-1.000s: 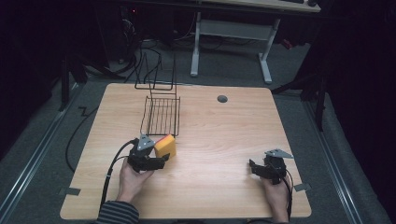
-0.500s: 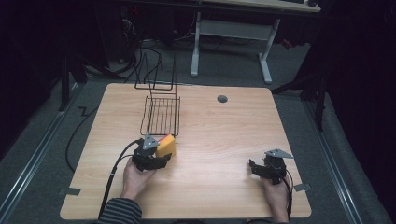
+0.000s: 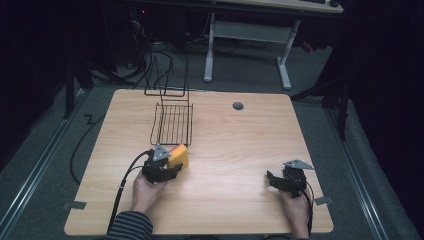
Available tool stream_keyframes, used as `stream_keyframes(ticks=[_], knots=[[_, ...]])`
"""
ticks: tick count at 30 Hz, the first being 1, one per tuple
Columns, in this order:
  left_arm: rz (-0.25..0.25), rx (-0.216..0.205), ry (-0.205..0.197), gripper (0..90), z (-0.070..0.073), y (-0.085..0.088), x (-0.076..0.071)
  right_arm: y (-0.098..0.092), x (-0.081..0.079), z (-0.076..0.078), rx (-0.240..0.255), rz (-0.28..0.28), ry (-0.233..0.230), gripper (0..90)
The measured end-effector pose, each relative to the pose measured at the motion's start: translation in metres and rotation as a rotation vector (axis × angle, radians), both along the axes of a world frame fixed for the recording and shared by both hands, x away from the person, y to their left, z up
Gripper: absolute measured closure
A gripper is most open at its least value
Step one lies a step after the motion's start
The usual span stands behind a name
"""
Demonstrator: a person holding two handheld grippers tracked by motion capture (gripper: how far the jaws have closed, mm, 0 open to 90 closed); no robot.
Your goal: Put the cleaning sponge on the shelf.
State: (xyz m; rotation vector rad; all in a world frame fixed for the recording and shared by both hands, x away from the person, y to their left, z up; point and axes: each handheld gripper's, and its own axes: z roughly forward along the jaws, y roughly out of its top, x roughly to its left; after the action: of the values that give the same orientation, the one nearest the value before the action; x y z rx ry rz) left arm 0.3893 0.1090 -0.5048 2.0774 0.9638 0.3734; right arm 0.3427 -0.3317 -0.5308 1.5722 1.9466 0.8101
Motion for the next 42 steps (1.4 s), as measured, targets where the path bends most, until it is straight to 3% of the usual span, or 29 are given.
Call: stream_keyframes(ticks=[13, 28, 42], knots=[[-0.006, 0.001, -0.006, 60.4, 0.001, 0.001, -0.001, 0.0, 0.0, 0.0, 0.0, -0.001, 0.0, 23.8], [-0.012, -0.019, -0.027, 61.1, 0.013, 0.007, -0.009, 0.0, 0.0, 0.0, -0.001, -0.001, 0.0, 23.7], [-0.02, -0.045, -0.022, 61.1, 0.023, 0.014, -0.017, 0.0, 0.0, 0.0, -0.001, -0.001, -0.001, 23.7]])
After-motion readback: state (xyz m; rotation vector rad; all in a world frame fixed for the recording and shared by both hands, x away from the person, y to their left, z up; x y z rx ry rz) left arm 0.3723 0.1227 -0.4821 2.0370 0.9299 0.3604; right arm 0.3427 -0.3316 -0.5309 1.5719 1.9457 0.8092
